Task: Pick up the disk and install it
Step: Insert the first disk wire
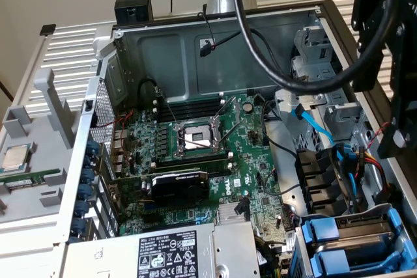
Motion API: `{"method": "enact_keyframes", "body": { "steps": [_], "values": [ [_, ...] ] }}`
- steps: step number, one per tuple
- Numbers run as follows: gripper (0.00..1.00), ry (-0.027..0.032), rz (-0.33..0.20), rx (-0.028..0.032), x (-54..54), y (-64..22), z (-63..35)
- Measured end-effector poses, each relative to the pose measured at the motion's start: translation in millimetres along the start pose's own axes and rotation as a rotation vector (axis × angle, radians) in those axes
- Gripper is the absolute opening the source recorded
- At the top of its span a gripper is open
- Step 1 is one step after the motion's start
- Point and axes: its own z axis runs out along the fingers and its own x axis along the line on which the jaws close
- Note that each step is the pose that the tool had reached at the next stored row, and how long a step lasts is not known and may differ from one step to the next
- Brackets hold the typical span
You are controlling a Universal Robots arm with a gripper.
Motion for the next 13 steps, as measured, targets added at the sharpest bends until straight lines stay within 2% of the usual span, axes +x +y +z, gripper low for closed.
{"method": "enact_keyframes", "body": {
  "steps": [3, 11, 13],
  "values": [
    [0.71, 0.0000, 0.000, -0.0001, -0.5, -0.9, 0.1],
    [0.71, 0.0003, 0.000, -0.0001, -3.4, -24.7, 1.8],
    [0.71, 0.0006, 0.007, 0.0005, -3.8, -26.7, 2.4]
  ]
}}
